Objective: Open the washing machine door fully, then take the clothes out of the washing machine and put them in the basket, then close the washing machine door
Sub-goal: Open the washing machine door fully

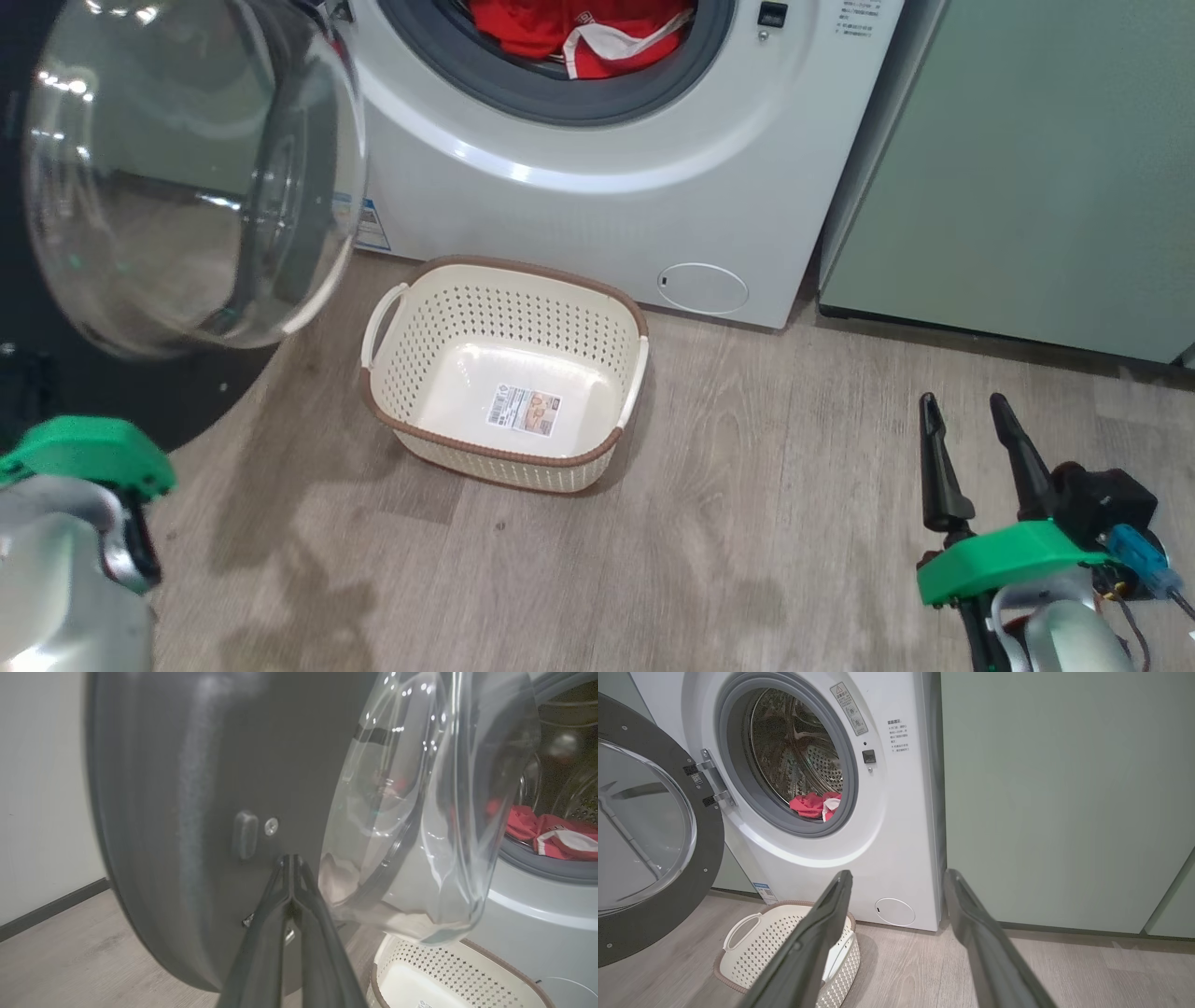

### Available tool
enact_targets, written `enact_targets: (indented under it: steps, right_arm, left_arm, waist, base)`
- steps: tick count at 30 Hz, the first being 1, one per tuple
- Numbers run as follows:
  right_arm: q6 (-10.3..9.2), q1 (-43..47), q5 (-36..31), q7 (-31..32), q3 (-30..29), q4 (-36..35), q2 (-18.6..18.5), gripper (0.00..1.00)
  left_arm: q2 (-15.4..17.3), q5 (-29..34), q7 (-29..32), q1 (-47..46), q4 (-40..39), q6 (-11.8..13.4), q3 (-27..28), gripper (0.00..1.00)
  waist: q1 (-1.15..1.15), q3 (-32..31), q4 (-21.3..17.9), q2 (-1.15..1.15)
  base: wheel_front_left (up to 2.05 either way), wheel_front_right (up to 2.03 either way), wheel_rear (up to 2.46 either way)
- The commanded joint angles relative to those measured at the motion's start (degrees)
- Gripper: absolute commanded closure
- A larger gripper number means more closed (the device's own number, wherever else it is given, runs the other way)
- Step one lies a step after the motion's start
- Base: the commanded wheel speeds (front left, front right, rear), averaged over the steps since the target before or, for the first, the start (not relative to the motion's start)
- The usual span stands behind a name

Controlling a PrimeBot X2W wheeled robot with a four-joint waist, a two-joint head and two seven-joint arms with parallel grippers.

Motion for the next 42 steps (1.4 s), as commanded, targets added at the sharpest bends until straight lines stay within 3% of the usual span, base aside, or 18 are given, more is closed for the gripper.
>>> enact_targets:
  steps: [1, 9, 15, 20, 26, 27, 29, 30, 31, 32, 37, 42]
  right_arm:
    - [0.41, -2.0, 0.2, -0.5, 1.6, -1.5, 0.0, 0.0]
    - [0.41, -2.7, 0.1, -0.5, 1.9, -1.3, 0.0, 0.0]
    - [0.41, -3.0, 0.2, -0.5, 1.5, -1.4, 0.0, 0.0]
    - [0.41, -2.5, 1.0, -0.5, 1.7, -1.3, 0.0, 0.0]
    - [0.41, -1.2, 2.7, -0.5, 2.4, -1.2, 0.0, 0.0]
    - [0.41, -1.0, 2.9, -0.5, 2.4, -1.2, 0.0, 0.0]
    - [0.41, -0.8, 3.5, -0.5, 2.1, -1.4, 0.0, 0.0]
    - [0.41, -0.6, 3.8, -0.5, 1.9, -1.5, 0.0, 0.0]
    - [0.41, -0.5, 3.9, -0.5, 1.9, -1.5, 0.0, 0.0]
    - [0.41, -0.4, 3.9, -0.5, 1.9, -1.6, 0.0, 0.0]
    - [0.41, 0.0, 3.4, -0.5, 2.6, -1.8, 0.0, 0.0]
    - [0.41, 0.7, 2.1, -0.5, 3.5, -2.0, 0.0, 0.0]
  left_arm:
    - [3.4, 0.0, -0.5, -3.9, -0.5, 0.1, 3.0, 1.0]
    - [6.1, 1.0, -0.5, -7.0, 3.8, 0.9, 7.5, 1.0]
    - [6.6, 3.2, -0.5, -8.2, 5.2, 0.0, 8.4, 1.0]
    - [5.3, 5.6, -0.5, -7.5, 3.4, -1.5, 7.8, 1.0]
    - [2.3, 7.9, -0.5, -1.0, -4.7, -4.1, 7.2, 1.0]
    - [1.4, 7.9, -0.5, 0.2, -6.5, -5.0, 7.0, 0.97]
    - [-0.6, 7.8, -0.5, 2.7, -9.3, -7.0, 6.4, 0.64]
    - [-1.5, 7.9, -0.5, 3.8, -10.4, -8.1, 5.8, 0.54]
    - [-2.2, 8.1, -0.5, 4.9, -11.5, -9.0, 5.3, 0.25]
    - [-2.9, 8.5, -0.5, 5.9, -12.7, -9.9, 4.6, 0.04]
    - [-6.3, 7.9, -0.5, 10.0, -18.9, -13.7, 2.1, 0.0]
    - [-7.1, 8.5, -0.5, 11.9, -20.6, -14.8, -2.0, 0.0]
  waist:
    - [0.0, 0.3, -0.2, 0.0]
    - [0.0, 1.0, -0.9, 0.0]
    - [0.0, 1.3, -1.1, 0.0]
    - [0.0, 0.4, -1.4, 0.0]
    - [0.0, -2.1, -3.9, 0.0]
    - [0.0, -2.3, -4.4, 0.0]
    - [0.0, -2.8, -5.4, 0.0]
    - [0.0, -3.0, -5.9, 0.0]
    - [0.0, -3.2, -6.4, 0.0]
    - [0.0, -3.5, -7.0, 0.0]
    - [0.0, -4.2, -10.3, 0.0]
    - [0.0, -5.0, -14.5, 0.0]
  base:
    - [0.0, 0.0, 0.0]
    - [0.0, 0.0, 0.0]
    - [0.0, 0.0, 0.0]
    - [0.0, 0.0, 0.0]
    - [0.0, 0.0, 0.0]
    - [0.0, 0.0, 0.0]
    - [0.0, 0.0, 0.0]
    - [0.0, 0.0, 0.0]
    - [0.0, 0.0, 0.0]
    - [0.0, 0.0, 0.0]
    - [0.0, 0.0, 0.0]
    - [0.0, 0.0, 0.0]
